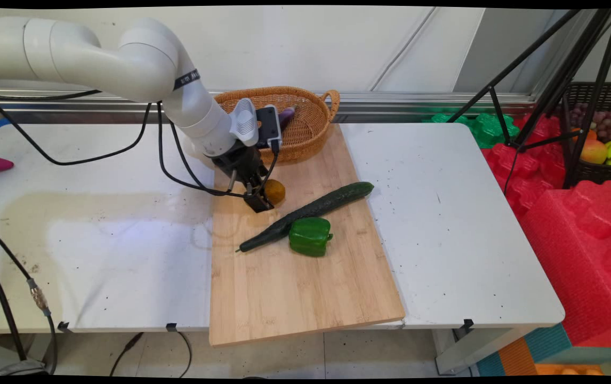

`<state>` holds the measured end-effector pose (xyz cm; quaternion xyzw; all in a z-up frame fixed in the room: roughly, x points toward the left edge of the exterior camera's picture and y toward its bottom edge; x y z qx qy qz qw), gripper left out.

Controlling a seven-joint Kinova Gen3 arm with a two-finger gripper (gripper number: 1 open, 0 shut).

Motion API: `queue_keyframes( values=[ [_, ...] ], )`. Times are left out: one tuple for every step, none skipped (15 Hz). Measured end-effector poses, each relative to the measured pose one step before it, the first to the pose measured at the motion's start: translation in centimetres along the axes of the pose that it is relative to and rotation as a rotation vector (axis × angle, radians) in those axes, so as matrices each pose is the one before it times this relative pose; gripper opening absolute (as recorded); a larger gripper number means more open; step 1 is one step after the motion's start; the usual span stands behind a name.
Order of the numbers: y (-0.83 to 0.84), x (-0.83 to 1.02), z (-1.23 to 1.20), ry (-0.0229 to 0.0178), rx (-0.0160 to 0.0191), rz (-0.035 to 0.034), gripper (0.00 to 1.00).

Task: Place the picked object on the cutting board

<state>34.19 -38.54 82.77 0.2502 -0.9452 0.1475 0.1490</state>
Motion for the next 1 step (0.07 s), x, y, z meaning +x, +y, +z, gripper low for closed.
queue_keyframes(
  values=[
    [-0.030,-0.084,-0.083,0.00366,0.00004,0.00455,1.00]
  ],
)
